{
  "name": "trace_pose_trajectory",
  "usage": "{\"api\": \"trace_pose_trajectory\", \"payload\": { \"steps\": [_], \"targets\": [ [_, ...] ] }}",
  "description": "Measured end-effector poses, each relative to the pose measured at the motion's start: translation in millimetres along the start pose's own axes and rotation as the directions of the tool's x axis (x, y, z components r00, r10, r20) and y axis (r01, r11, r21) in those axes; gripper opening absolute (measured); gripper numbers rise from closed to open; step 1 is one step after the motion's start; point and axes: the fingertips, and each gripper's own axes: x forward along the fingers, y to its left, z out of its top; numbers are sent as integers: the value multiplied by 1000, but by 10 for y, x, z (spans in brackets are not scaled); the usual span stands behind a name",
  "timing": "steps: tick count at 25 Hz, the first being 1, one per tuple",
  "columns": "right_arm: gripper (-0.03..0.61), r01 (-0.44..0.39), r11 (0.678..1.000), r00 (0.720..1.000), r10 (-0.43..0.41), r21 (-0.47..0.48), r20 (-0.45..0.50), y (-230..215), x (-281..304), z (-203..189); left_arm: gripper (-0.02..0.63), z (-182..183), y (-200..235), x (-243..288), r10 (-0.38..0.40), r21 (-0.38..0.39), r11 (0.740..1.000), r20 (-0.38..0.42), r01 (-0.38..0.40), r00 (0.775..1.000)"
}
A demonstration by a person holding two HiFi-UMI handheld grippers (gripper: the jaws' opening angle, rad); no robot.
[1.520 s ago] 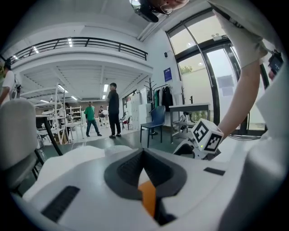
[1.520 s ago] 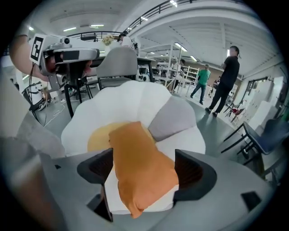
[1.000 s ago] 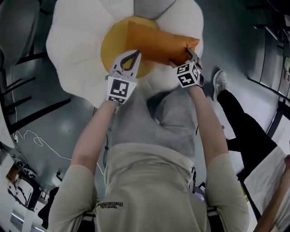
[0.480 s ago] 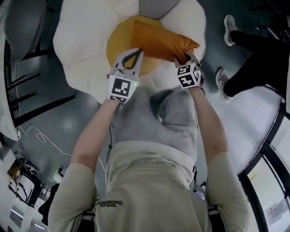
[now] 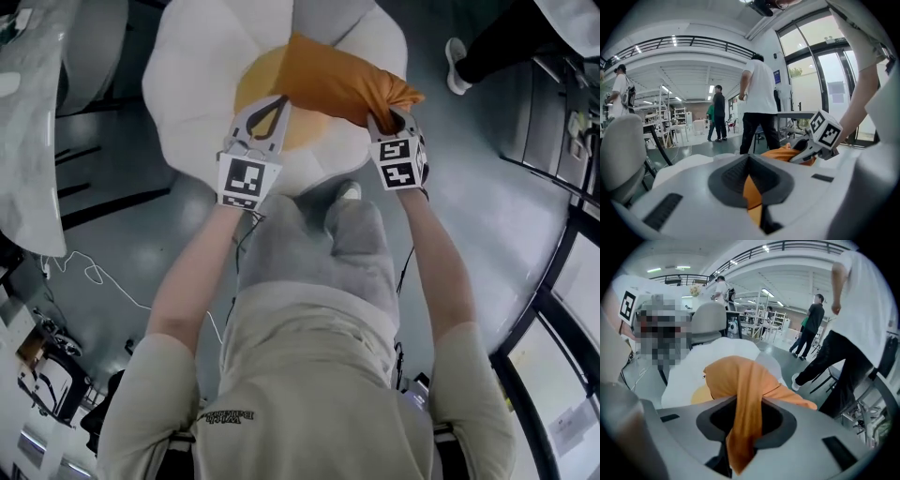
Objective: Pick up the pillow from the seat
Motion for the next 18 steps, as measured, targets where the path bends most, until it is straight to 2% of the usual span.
{"api": "trace_pose_trajectory", "payload": {
  "steps": [4,9,12,18],
  "targets": [
    [117,19,999,995,-24,51,99,-194,-785,742,9,705,106,-311,30,8,1000,35,-30,999],
    [120,52,994,971,-72,93,226,-447,-1813,1626,10,1720,222,-728,56,32,998,98,-59,994],
    [121,55,992,950,-87,117,299,-515,-2432,2073,9,2271,237,-970,60,42,997,124,-65,990],
    [126,114,991,888,-130,62,440,-609,-3421,2897,11,3204,265,-1374,52,63,996,215,-67,975]
  ]
}}
